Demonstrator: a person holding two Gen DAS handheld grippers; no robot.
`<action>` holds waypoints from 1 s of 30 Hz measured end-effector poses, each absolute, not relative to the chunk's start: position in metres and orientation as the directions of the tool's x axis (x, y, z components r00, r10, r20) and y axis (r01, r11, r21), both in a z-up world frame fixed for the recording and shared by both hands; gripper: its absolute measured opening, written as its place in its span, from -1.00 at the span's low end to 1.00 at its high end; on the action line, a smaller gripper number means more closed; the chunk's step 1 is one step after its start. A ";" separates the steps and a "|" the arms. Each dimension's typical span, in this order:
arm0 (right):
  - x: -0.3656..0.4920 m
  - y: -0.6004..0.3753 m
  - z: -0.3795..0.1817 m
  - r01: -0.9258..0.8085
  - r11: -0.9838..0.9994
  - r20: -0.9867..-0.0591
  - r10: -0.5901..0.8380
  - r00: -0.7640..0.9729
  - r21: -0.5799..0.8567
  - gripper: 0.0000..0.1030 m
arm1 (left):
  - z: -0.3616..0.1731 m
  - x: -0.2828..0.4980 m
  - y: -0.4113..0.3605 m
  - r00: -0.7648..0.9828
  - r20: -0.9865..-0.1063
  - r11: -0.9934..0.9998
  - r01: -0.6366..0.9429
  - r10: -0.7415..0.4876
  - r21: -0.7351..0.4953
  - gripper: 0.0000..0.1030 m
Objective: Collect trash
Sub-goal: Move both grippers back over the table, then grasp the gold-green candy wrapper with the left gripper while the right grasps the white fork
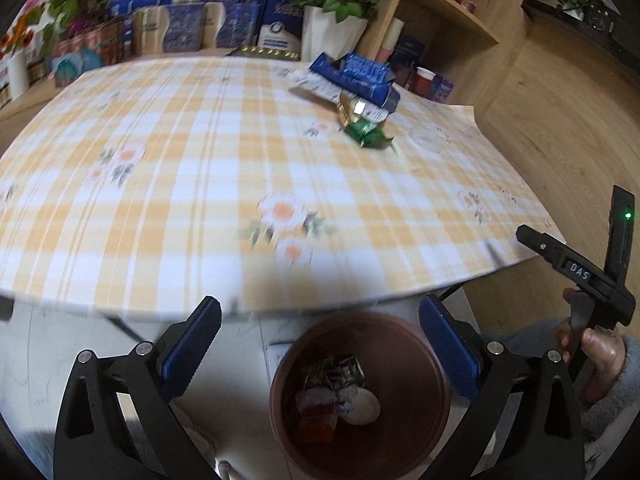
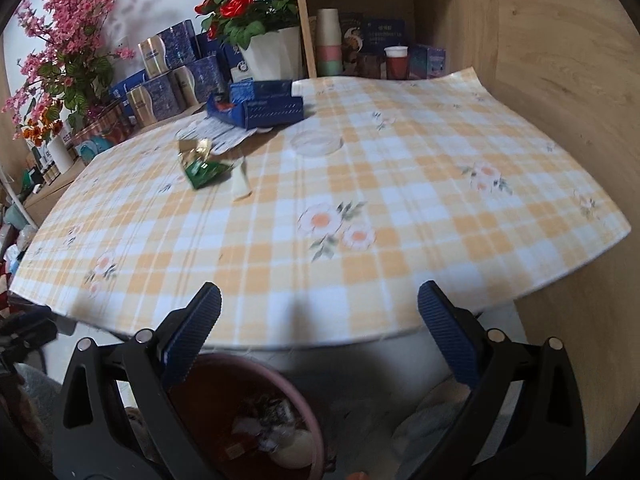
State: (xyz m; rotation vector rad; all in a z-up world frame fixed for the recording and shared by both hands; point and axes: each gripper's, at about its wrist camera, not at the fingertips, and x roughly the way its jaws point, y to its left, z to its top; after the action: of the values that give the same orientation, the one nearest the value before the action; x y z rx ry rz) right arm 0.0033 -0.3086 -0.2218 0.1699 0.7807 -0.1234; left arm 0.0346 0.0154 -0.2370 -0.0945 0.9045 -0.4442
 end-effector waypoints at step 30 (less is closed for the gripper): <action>0.112 -0.323 -0.229 0.071 0.994 -0.743 0.014 0.669 0.082 0.88 | -0.256 0.268 -0.099 0.452 -0.762 0.886 0.226 -0.463 -0.404 0.13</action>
State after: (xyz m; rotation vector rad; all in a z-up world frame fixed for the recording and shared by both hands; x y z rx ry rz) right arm 0.1122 -0.3225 -0.2288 0.1072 0.8379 -0.0322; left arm 0.2679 -0.0993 -0.2564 -0.2591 1.0173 -0.4313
